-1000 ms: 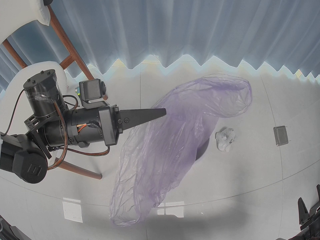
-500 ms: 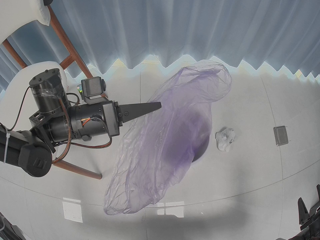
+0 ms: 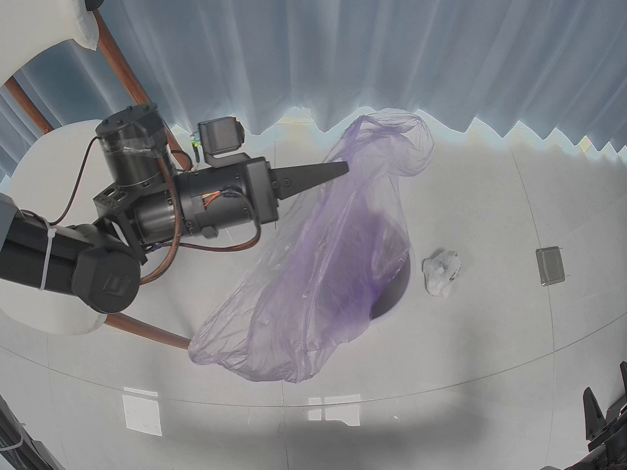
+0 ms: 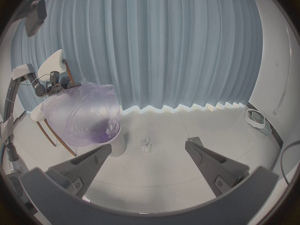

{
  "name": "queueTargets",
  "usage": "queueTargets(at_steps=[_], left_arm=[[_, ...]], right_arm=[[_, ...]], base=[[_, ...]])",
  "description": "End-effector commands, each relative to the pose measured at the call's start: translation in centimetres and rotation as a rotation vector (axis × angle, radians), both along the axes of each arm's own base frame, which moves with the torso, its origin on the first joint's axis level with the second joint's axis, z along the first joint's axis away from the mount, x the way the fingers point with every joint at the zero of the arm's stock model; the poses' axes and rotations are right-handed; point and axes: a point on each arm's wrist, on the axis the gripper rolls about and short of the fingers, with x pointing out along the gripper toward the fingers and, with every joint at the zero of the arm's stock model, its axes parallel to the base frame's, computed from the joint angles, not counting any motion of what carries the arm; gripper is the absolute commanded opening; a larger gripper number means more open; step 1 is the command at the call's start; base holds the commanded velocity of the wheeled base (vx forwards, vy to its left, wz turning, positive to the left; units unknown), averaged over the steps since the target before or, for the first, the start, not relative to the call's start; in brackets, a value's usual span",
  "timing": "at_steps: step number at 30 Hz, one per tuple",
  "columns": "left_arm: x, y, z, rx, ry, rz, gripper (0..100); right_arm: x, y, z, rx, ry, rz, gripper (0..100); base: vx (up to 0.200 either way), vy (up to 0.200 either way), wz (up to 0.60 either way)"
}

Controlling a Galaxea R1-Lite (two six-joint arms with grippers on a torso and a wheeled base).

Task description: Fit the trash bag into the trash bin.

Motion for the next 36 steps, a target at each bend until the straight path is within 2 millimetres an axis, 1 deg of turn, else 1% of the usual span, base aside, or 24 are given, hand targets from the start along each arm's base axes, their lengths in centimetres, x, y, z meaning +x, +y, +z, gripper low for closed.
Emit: queueTargets(at_steps=[1, 4, 8, 11, 13, 14, 16, 22, 24, 25, 27, 28, 29, 30, 34, 36], left_arm=[[0.0, -2.6, 0.0, 0.012, 0.018, -0.061, 0], [-0.7, -3.7, -0.1, 0.028, 0.026, -0.089, 0], [-0.2, -3.4, -1.3, 0.072, -0.031, -0.058, 0], [-0.1, -3.2, -1.9, 0.101, -0.075, 0.027, 0], [-0.2, -3.5, -1.9, 0.101, -0.078, 0.053, 0], [-1.1, -4.3, -1.5, 0.093, -0.085, 0.054, 0], [-1.5, -4.6, -1.7, 0.092, -0.088, 0.049, 0], [-1.6, -4.3, -1.7, 0.089, -0.088, 0.112, 0], [-1.9, -4.1, -1.3, 0.082, -0.093, 0.141, 0], [-2.0, -3.9, -1.0, 0.076, -0.098, 0.155, 0], [-2.3, -3.7, -0.7, 0.073, -0.099, 0.178, 0], [-2.4, -3.6, -0.5, 0.071, -0.100, 0.189, 0], [-2.4, -3.5, -0.4, 0.070, -0.101, 0.191, 0], [-2.5, -3.4, -0.4, 0.069, -0.100, 0.197, 0], [-2.7, -3.3, -0.9, 0.079, -0.092, 0.196, 0], [-2.7, -3.3, -0.9, 0.079, -0.092, 0.196, 0]], right_arm=[[0.0, 0.0, -0.5, -0.002, 0.005, 0.003, 100], [0.0, 0.0, -0.5, -0.002, 0.002, 0.006, 100], [0.0, 0.0, -0.5, -0.002, 0.004, 0.006, 100], [0.0, 0.0, -0.5, -0.002, 0.004, 0.006, 100], [0.0, 0.0, -0.5, -0.002, 0.004, 0.006, 100], [0.0, 0.0, -0.5, -0.002, 0.002, 0.006, 100], [0.0, 0.0, -0.5, -0.002, 0.002, 0.006, 100], [0.0, 0.0, -0.5, 0.009, -0.001, 0.005, 100], [0.0, 0.0, -0.5, 0.012, 0.000, 0.002, 100], [0.0, 0.0, -0.4, 0.013, -0.011, 0.003, 100], [-0.1, 0.0, 1.3, 0.024, -0.081, 0.011, 100], [0.3, 0.0, 2.5, 0.028, -0.101, 0.012, 100], [0.4, 0.0, 2.8, 0.029, -0.101, 0.013, 100], [1.3, 0.0, 3.2, 0.035, -0.059, 0.026, 100], [3.0, 0.1, 3.2, 0.135, 0.116, 0.144, 100], [3.2, 0.2, 3.2, 0.145, 0.130, 0.154, 100]], base=[[0.000, 0.000, 0.00], [0.000, 0.000, 0.00], [0.000, 0.000, 0.00], [0.000, 0.000, 0.00], [0.000, 0.000, 0.00], [0.000, 0.000, 0.00], [0.000, 0.000, 0.00], [0.000, 0.000, 0.00], [0.000, 0.000, 0.00], [0.000, 0.000, 0.00], [0.000, 0.000, 0.00], [0.000, 0.000, 0.00], [0.000, 0.000, 0.00], [0.000, 0.000, 0.00], [0.000, 0.000, 0.00], [0.000, 0.000, 0.00]])
